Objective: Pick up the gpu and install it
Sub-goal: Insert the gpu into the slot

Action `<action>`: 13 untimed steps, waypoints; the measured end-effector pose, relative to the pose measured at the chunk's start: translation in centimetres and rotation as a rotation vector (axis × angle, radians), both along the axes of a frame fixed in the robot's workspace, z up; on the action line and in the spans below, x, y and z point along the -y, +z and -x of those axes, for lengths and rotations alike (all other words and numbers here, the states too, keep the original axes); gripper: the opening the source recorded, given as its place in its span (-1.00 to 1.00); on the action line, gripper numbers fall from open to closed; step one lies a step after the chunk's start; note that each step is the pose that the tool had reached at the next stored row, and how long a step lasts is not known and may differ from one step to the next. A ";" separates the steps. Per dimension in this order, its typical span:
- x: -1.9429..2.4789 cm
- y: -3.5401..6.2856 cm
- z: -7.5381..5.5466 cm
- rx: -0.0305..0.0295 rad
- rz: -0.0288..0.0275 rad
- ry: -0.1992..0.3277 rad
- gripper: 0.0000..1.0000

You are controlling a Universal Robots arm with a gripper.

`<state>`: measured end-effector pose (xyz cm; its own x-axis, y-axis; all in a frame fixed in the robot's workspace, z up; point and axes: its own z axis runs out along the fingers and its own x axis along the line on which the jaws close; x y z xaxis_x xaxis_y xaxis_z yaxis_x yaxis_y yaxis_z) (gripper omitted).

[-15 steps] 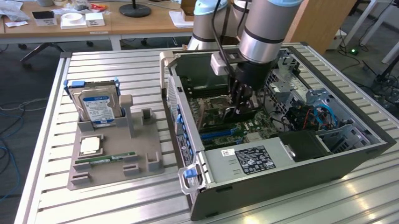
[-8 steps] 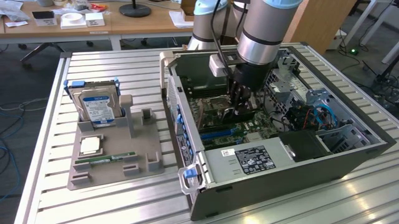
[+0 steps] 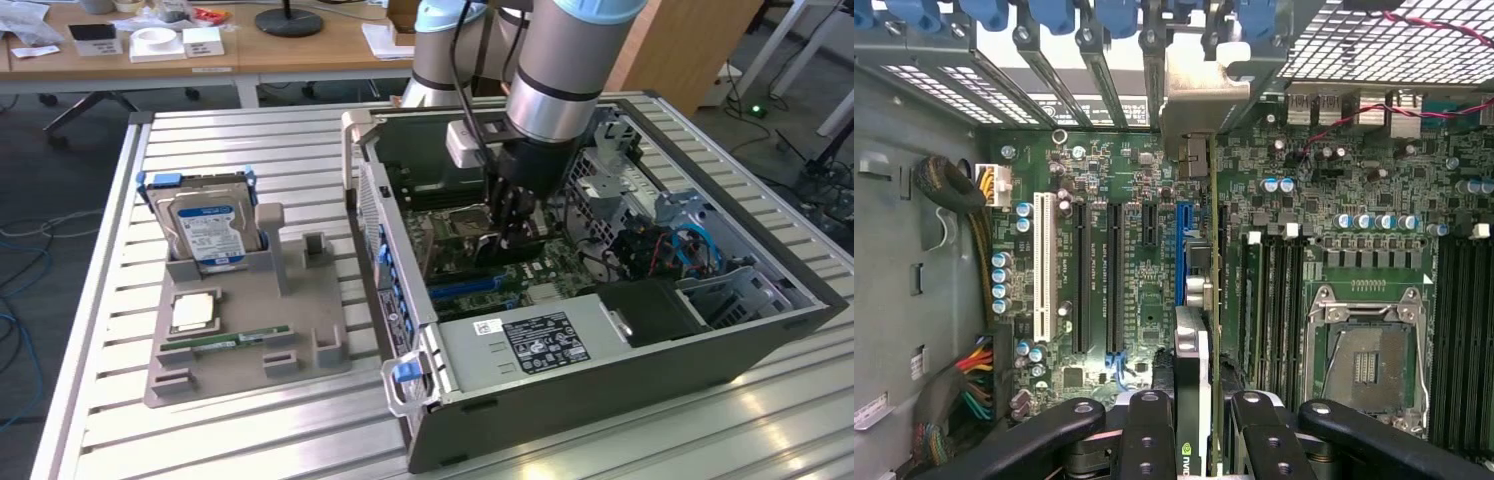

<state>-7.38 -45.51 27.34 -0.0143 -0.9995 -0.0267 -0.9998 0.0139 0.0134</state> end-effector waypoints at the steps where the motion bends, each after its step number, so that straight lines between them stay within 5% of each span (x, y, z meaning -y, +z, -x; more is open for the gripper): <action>1: 0.00 -0.02 0.0 0.0001 -0.0002 0.000 -0.47; 13: 0.04 -0.04 0.4 0.0010 -0.0005 0.001 -0.47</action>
<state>-7.75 -45.55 27.30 -0.0135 -0.9995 -0.0272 -0.9998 0.0131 0.0124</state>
